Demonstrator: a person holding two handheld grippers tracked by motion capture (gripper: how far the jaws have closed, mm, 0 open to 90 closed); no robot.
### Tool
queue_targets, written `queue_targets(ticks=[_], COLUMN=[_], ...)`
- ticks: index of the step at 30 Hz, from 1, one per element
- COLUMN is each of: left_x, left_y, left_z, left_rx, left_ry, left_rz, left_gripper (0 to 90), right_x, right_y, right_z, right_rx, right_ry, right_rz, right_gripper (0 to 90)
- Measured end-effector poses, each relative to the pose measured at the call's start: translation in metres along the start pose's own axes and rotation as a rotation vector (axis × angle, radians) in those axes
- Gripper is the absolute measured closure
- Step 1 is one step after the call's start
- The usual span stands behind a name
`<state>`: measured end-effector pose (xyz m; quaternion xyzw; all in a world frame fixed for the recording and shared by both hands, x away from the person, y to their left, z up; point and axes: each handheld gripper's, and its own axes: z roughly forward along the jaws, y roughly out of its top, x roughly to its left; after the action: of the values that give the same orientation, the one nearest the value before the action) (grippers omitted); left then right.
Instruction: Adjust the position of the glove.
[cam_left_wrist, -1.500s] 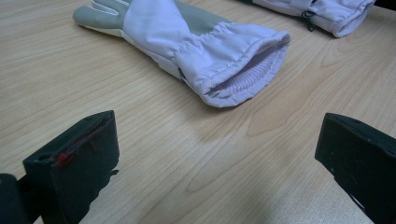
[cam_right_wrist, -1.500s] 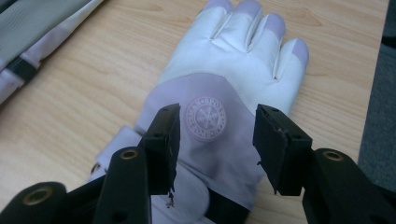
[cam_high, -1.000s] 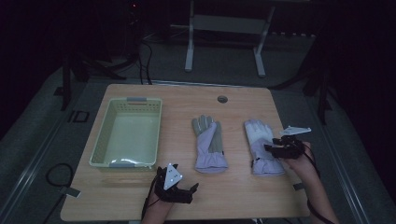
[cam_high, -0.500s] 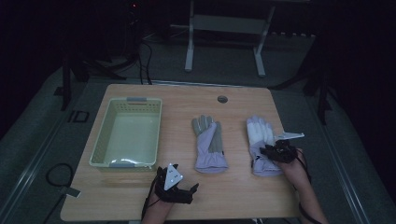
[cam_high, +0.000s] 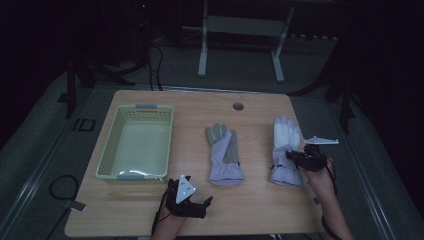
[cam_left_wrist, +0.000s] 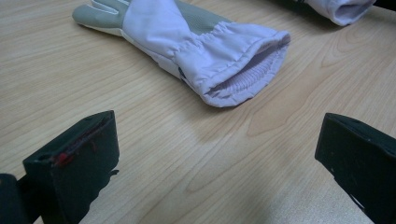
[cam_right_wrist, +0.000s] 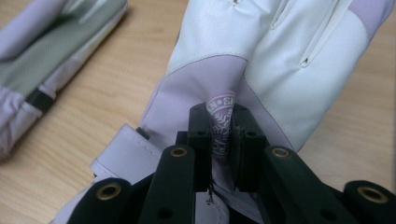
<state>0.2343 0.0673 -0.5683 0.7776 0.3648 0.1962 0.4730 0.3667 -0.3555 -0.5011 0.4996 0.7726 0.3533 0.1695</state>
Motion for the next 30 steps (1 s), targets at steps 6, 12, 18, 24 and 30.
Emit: queue_targets(ticks=[6,12,18,24,30], left_x=[0.000,0.000,-0.001,0.000,0.000], left_y=[0.000,0.000,0.000,0.000,0.000], left_z=[0.000,0.000,0.000,0.000,0.000], left_rx=[0.000,0.001,-0.001,0.000,0.001], left_ry=[0.000,0.001,0.001,0.002,0.003], left_rz=[0.001,0.003,0.002,0.004,0.006], left_gripper=[0.0,0.0,0.0,0.0,0.0], right_x=[0.008,0.018,0.032,0.053,0.082], right_y=[0.018,0.037,0.057,0.077,0.094], right_z=[-0.014,-0.027,-0.041,-0.051,-0.052], right_rx=[-0.023,-0.047,-0.066,-0.083,-0.086], right_ry=[-0.009,0.008,0.029,0.039,0.051], right_rz=[-0.023,-0.043,-0.064,-0.095,-0.121], right_gripper=[80.5,80.6,80.6,80.5,80.5])
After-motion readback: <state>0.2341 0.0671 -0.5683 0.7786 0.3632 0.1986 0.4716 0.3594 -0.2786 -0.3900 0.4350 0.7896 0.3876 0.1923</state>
